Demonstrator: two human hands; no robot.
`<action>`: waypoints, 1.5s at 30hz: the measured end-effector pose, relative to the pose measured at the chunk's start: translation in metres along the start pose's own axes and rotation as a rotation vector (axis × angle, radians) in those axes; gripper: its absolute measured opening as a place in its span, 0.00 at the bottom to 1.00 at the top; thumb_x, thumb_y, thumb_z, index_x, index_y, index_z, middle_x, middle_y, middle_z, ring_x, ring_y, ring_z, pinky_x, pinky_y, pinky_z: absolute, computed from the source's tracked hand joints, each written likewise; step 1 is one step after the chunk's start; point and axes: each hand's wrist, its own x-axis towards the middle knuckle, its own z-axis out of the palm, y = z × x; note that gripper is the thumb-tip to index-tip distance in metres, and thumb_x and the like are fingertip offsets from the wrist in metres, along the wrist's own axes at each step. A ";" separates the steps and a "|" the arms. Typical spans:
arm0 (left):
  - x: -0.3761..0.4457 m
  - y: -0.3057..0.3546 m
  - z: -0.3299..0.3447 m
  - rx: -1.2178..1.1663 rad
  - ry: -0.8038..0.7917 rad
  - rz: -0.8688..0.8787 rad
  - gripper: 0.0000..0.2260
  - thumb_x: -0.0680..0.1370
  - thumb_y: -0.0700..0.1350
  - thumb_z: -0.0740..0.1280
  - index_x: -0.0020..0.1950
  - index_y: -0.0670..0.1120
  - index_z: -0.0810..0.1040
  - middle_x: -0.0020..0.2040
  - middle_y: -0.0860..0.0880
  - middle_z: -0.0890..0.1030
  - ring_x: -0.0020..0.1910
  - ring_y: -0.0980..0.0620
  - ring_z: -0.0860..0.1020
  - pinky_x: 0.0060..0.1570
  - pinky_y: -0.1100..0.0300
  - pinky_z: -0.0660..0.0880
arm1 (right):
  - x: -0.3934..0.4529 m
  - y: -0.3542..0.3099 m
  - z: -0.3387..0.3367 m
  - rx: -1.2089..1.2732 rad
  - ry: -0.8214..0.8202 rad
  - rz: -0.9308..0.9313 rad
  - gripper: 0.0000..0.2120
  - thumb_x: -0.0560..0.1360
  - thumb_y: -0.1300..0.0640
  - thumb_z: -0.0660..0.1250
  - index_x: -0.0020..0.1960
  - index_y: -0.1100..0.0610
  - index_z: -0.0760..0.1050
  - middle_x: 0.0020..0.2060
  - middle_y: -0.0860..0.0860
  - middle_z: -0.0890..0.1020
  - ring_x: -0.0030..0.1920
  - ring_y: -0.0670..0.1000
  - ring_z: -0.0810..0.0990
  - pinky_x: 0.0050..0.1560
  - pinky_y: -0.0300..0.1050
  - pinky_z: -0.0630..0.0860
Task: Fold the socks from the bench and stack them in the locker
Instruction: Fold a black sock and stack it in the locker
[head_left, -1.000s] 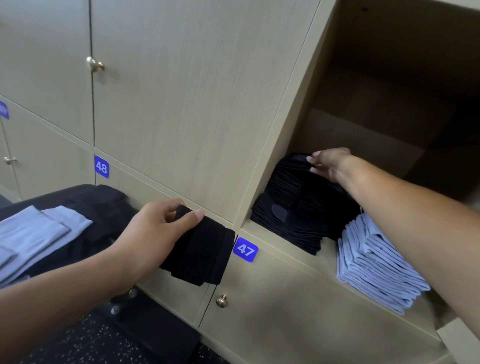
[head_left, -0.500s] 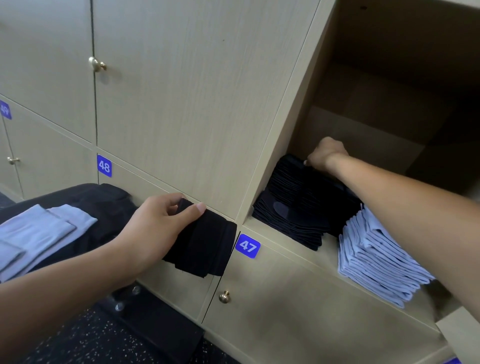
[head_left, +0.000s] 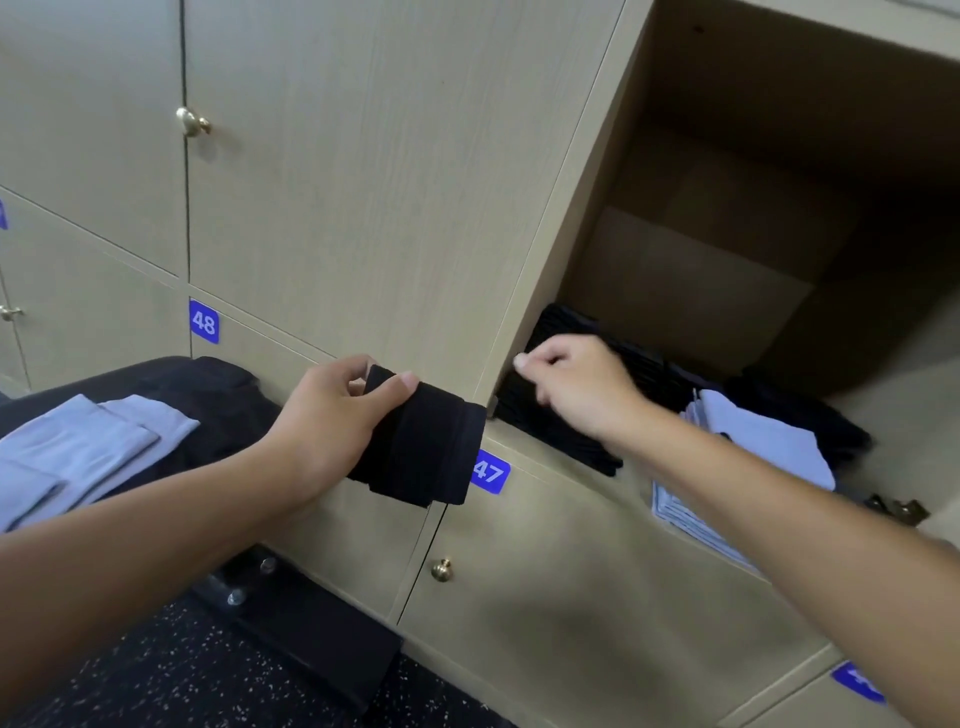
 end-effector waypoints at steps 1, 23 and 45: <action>0.000 0.000 0.002 0.005 0.012 0.010 0.21 0.81 0.51 0.69 0.51 0.32 0.72 0.48 0.34 0.83 0.42 0.43 0.82 0.43 0.47 0.81 | -0.016 -0.005 0.005 0.118 -0.110 0.074 0.11 0.80 0.47 0.67 0.49 0.54 0.81 0.28 0.47 0.81 0.28 0.46 0.74 0.32 0.40 0.68; -0.016 -0.018 0.029 0.051 -0.021 -0.036 0.19 0.77 0.49 0.74 0.66 0.51 0.75 0.61 0.47 0.81 0.54 0.50 0.84 0.59 0.51 0.80 | -0.090 0.032 0.020 1.102 -0.245 0.277 0.17 0.74 0.71 0.71 0.58 0.57 0.73 0.59 0.62 0.83 0.51 0.55 0.84 0.60 0.51 0.80; -0.008 -0.018 0.036 0.248 -0.043 0.102 0.04 0.80 0.46 0.71 0.48 0.45 0.81 0.40 0.49 0.87 0.38 0.50 0.84 0.47 0.53 0.80 | -0.064 0.048 -0.006 0.450 -0.070 -0.081 0.13 0.74 0.63 0.73 0.50 0.46 0.85 0.52 0.51 0.85 0.54 0.54 0.82 0.61 0.51 0.78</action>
